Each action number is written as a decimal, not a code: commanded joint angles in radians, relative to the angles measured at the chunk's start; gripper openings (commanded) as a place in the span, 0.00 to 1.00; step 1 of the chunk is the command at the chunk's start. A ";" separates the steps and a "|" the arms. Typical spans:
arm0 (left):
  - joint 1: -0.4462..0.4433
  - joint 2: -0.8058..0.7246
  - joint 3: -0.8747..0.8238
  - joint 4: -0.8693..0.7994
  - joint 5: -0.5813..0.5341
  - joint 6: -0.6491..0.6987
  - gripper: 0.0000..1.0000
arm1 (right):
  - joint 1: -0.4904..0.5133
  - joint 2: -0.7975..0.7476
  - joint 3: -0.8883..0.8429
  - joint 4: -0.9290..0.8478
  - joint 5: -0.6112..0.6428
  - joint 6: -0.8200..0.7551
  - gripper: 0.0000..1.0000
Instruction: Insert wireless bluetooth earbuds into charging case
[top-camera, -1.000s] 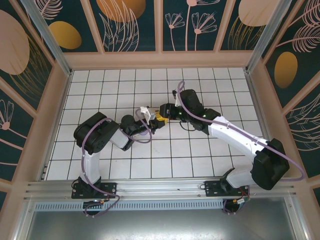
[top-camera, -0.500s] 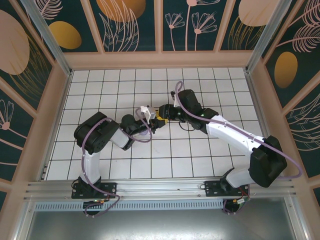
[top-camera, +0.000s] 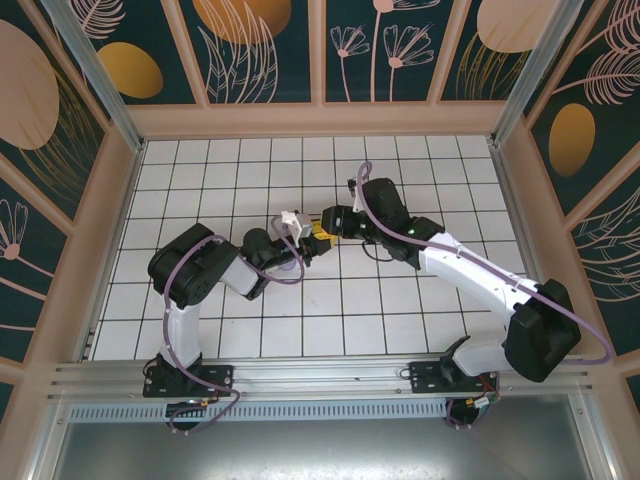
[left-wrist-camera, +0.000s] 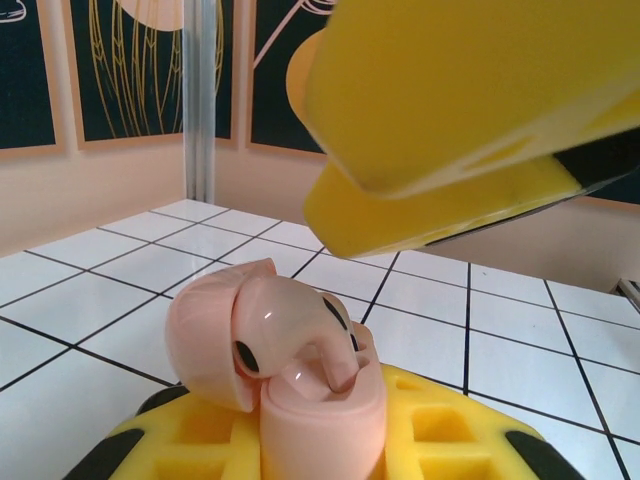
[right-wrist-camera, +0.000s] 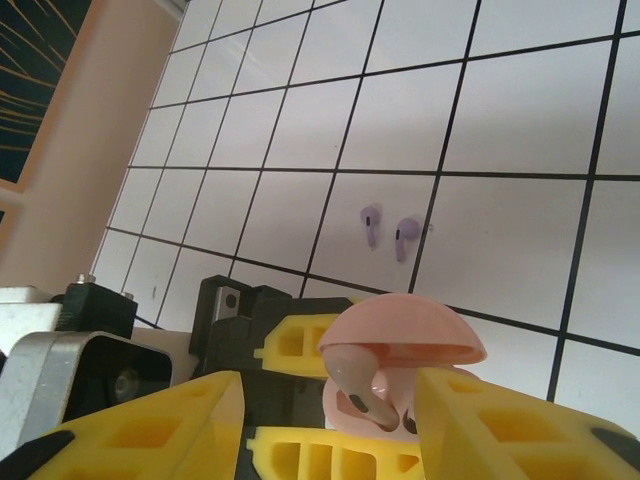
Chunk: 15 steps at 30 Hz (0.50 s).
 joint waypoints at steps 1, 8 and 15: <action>-0.004 0.005 0.018 0.228 0.022 -0.020 0.00 | -0.006 0.017 0.049 -0.011 0.001 -0.029 0.48; -0.004 0.005 0.021 0.226 0.025 -0.023 0.00 | -0.005 0.052 0.083 -0.006 -0.024 -0.040 0.46; -0.005 0.000 0.028 0.215 0.025 -0.025 0.00 | -0.005 0.068 0.090 -0.003 -0.054 -0.042 0.43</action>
